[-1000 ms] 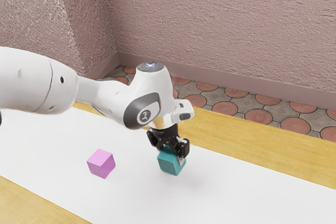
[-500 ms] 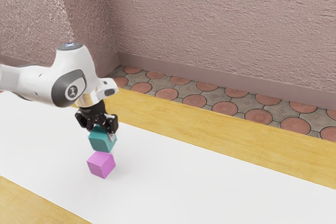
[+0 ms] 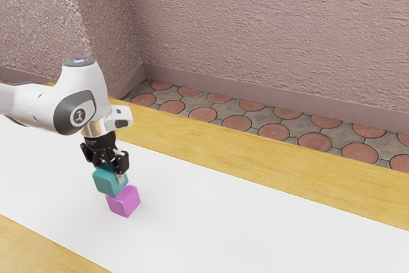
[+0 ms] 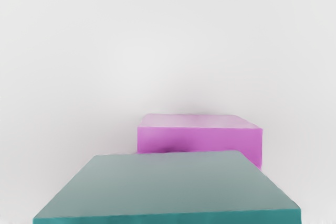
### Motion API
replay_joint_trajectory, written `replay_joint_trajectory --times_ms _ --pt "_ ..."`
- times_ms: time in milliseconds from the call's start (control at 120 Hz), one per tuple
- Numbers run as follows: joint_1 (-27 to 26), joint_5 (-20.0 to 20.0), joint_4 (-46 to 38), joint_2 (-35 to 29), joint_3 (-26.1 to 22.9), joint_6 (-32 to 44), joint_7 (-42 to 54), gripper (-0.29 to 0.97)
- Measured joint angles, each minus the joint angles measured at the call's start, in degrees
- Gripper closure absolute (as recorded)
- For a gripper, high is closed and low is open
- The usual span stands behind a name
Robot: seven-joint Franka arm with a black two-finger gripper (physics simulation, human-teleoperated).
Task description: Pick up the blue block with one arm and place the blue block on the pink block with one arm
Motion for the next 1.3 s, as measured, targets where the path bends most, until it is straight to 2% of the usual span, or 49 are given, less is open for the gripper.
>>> replay_joint_trajectory --times_ms 550,708,858,967,1133,1217,1300 --pt "-0.9 -0.4 0.6 0.9 -0.1 0.3 3.8 0.29" --pt "-1.0 -0.7 0.6 1.0 -0.1 0.3 4.1 0.16" --pt "-1.5 -0.7 1.1 -0.8 -0.1 0.0 4.3 0.09" --pt "-1.8 -0.9 10.1 -3.6 -0.2 -5.1 4.4 0.06" --pt "-2.8 -2.3 28.4 -3.9 -0.4 -17.5 4.6 0.04" --pt "-2.4 -2.8 34.6 -3.7 -0.3 -23.0 4.7 0.03" --pt "-2.2 -3.0 37.0 -3.7 0.3 -27.5 4.9 0.03"
